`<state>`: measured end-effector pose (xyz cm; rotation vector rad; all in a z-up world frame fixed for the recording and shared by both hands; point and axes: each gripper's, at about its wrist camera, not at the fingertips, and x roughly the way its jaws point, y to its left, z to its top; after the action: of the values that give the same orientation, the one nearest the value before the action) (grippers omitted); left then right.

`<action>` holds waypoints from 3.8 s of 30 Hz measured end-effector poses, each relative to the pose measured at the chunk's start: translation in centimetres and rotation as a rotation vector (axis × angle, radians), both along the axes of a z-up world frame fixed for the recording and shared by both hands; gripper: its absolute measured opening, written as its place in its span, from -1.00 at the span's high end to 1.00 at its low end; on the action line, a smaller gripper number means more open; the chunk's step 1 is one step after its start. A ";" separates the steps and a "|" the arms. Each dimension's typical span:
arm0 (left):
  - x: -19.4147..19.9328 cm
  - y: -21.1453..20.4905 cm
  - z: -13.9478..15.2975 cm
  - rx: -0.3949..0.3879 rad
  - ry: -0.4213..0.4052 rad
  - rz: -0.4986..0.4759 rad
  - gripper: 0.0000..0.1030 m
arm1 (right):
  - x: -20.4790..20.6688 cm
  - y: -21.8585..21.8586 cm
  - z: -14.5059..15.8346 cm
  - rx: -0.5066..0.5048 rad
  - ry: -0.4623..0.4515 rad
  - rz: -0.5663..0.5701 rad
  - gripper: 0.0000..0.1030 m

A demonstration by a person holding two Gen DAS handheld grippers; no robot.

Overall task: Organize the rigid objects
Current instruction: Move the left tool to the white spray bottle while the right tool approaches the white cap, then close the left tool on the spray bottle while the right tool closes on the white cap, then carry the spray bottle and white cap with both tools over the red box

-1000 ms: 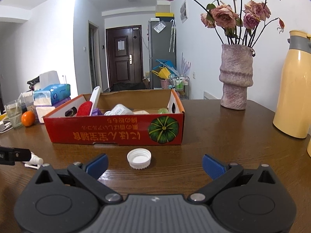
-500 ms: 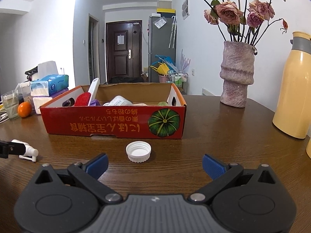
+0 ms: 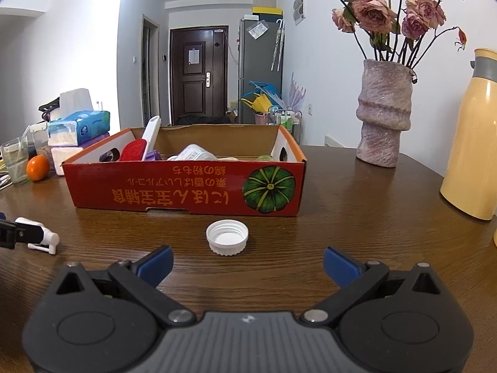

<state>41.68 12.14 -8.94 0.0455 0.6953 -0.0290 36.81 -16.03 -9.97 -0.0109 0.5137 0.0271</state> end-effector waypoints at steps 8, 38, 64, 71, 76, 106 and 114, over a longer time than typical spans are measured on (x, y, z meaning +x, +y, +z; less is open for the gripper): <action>0.6 0.4 -0.2 -0.026 0.010 0.009 -1.00 | 0.6 0.6 -0.2 0.000 0.015 0.008 -1.00; 2.7 -0.4 -1.3 -0.035 0.042 -0.015 -1.00 | 6.3 1.8 -1.1 0.029 0.111 0.032 -0.67; 2.3 -0.3 -1.5 -0.022 0.045 -0.011 -1.00 | 7.4 1.4 -1.4 0.056 0.134 0.049 0.24; 2.2 -0.4 -1.3 -0.017 0.035 -0.013 -0.93 | 7.3 1.4 -1.3 0.055 0.125 0.047 0.24; 2.3 -0.4 -1.3 -0.014 0.033 -0.011 -0.92 | 7.1 1.4 -1.3 0.053 0.118 0.047 0.24; -0.1 -2.7 2.0 -0.027 -0.094 0.041 -0.92 | 4.8 1.8 0.9 0.073 -0.001 0.091 0.24; -0.2 -4.7 3.5 -0.051 -0.134 0.048 -0.92 | 4.2 1.3 2.3 0.102 -0.053 0.103 0.24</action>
<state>41.51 7.41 -5.46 -0.0185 0.5614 0.0022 40.99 -14.71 -7.63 0.0617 0.4579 0.1533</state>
